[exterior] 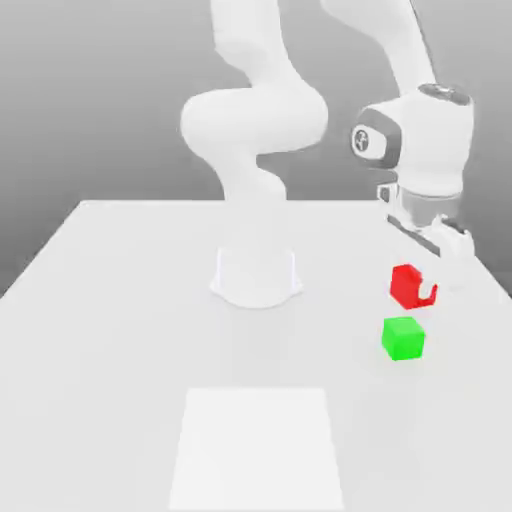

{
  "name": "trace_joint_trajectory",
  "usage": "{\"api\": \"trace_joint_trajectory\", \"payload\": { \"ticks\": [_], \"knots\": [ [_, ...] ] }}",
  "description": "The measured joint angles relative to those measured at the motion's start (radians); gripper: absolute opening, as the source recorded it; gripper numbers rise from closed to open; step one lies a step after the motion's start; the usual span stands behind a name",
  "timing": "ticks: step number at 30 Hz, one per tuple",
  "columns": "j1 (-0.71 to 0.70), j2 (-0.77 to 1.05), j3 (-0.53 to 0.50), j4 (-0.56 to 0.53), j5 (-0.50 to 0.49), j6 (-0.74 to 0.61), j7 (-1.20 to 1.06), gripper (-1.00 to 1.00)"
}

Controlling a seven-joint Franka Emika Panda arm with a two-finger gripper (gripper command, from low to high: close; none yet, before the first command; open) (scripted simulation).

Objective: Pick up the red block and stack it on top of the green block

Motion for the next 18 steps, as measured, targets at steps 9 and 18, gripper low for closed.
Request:
{"api": "trace_joint_trajectory", "payload": {
  "ticks": [9,18],
  "knots": [
    [-0.085,0.121,0.057,-0.002,-0.096,0.116,0.063,-1.0],
    [-0.204,0.251,0.113,-0.009,-0.304,0.229,0.207,1.0]
  ]
}}
